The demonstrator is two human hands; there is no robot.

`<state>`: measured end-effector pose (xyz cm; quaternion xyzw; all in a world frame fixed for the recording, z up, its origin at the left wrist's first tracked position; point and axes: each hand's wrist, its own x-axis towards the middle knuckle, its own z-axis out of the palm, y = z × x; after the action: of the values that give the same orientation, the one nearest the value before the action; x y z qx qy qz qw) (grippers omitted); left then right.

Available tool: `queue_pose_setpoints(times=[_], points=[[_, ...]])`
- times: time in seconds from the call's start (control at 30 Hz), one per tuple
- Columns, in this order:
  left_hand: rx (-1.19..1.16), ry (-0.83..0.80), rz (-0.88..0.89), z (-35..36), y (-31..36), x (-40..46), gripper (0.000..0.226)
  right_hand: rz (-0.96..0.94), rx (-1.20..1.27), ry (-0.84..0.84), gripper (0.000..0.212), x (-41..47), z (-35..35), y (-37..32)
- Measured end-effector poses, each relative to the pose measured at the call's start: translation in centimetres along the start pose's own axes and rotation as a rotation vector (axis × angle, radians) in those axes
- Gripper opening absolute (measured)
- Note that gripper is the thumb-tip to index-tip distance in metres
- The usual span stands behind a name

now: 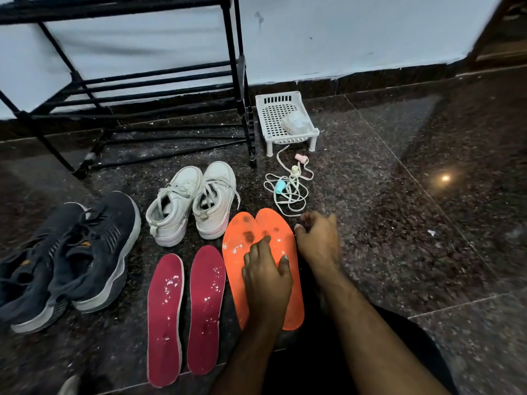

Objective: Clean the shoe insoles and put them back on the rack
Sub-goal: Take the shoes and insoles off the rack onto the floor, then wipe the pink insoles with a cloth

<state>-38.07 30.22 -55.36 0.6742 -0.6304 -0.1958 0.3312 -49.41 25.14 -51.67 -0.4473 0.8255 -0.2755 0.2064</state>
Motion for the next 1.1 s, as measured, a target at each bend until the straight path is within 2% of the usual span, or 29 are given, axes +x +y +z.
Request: queue_pose_setpoints(times=[0.23,0.5,0.67,0.8,0.9,0.97,1.07,1.1], points=[[-0.037,0.025,0.019,2.0,0.4,5.0,0.052,-0.036,0.001,-0.043,0.024,3.5,2.0,-0.6],[-0.003,-0.023,0.057,4.3,1.7,12.7,0.050,-0.015,-0.015,0.032,0.024,9.6,4.2,-1.0],[-0.004,-0.047,0.108,5.3,3.5,19.3,0.051,-0.060,0.115,0.105,0.027,14.5,5.3,-2.2],[-0.063,-0.058,0.089,6.9,4.5,23.7,0.049,-0.087,0.274,0.247,0.024,19.0,5.6,-2.9],[-0.168,-0.099,-0.012,7.9,5.1,26.5,0.052,-0.091,0.468,0.214,0.037,22.5,5.5,-3.1],[-0.233,-0.123,-0.081,8.8,5.4,28.4,0.057,-0.160,0.412,0.132,0.050,24.2,5.6,-3.2],[-0.237,-0.156,-0.082,10.1,5.3,30.8,0.070,-0.276,0.090,0.055,0.062,25.8,5.8,-3.7],[-0.212,-0.171,-0.072,10.6,5.2,31.5,0.074,-0.289,0.053,0.041,0.063,26.2,6.1,-3.8]])
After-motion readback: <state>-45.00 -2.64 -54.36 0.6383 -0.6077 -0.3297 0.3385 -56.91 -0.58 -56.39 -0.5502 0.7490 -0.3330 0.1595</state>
